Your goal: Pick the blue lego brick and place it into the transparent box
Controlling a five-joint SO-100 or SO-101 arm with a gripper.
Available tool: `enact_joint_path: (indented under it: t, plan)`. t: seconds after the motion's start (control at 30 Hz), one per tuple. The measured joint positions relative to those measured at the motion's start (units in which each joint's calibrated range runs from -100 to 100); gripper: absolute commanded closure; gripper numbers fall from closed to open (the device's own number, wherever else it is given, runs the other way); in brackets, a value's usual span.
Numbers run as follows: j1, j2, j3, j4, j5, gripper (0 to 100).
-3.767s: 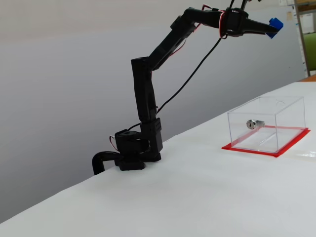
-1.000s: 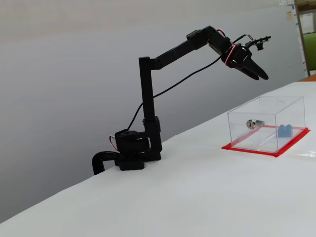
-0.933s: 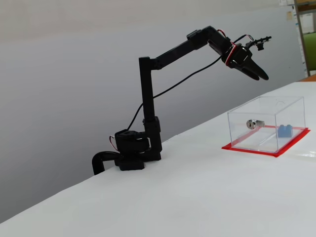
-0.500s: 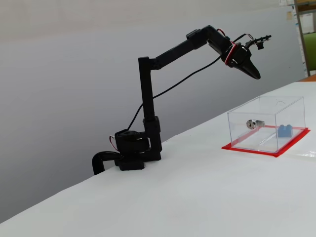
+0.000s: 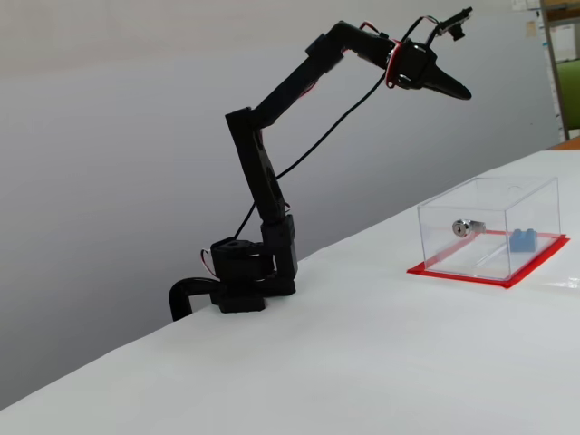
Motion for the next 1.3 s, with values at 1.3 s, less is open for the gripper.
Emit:
enact_joint_path:
  t: [1.3]
  plan:
    - [47.2, -55.7, 85.6, -37.6, 0.0, 97]
